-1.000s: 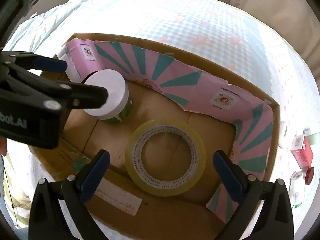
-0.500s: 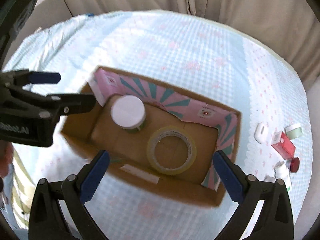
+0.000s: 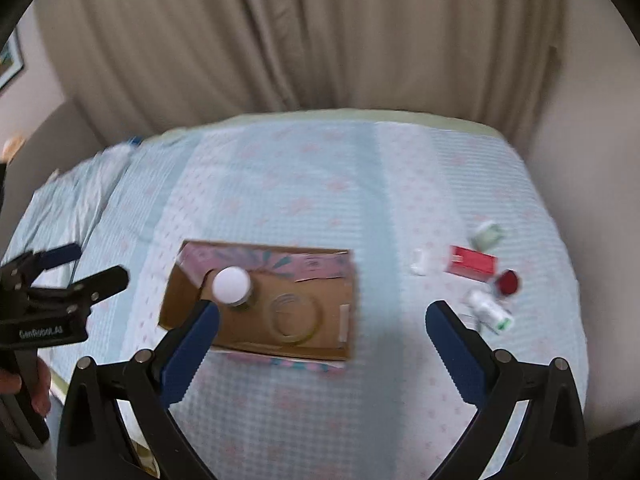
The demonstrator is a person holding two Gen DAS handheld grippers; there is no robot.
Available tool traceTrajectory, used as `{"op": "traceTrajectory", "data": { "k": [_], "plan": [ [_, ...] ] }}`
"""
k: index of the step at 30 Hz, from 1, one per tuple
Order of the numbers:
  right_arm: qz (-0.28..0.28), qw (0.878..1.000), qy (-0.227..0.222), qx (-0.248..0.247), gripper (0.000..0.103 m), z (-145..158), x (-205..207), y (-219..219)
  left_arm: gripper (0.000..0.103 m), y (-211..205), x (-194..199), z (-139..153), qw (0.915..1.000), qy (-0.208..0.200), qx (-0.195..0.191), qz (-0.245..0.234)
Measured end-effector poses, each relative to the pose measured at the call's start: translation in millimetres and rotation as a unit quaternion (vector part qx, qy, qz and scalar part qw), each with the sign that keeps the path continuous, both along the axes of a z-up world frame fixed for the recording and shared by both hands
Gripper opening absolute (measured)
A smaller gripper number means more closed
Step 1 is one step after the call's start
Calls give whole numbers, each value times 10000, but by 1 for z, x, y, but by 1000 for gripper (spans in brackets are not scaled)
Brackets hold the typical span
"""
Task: Organize rigid objects
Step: 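Lift both tools away from the box toward the remaining items, then grasp the Metal DX jar with the left tool while the right tool grasps the red-lidded jar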
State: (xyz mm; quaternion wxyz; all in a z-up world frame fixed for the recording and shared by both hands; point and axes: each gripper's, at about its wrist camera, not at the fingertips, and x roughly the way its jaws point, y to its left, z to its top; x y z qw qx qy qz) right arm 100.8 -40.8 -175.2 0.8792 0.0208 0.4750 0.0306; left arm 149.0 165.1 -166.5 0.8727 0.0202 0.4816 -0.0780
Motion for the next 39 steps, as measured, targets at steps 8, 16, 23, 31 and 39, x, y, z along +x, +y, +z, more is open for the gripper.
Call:
{"op": "traceTrajectory", "data": {
  "k": [8,16,23,31,39],
  "plan": [
    [-512,9980,-213,-289,103,40,-18,-109,103,-91,-27,41,9982,-499,-181,292],
    [-405,9972,-478,-401,103,43,-4,-224,103,-193,-40,44,9944,-714,-311,717],
    [-372,9983,-343,-299,103,13,25,-284,103,-268,-35,0,9963,-573,-338,550],
    [-350,9990,-248,-109,103,-49,51,-314,103,-336,-22,-79,9985,-422,-338,-13],
    [-365,9991,-159,133,103,-143,71,-329,103,-385,-11,-189,9974,-381,-481,-386]
  ]
}}
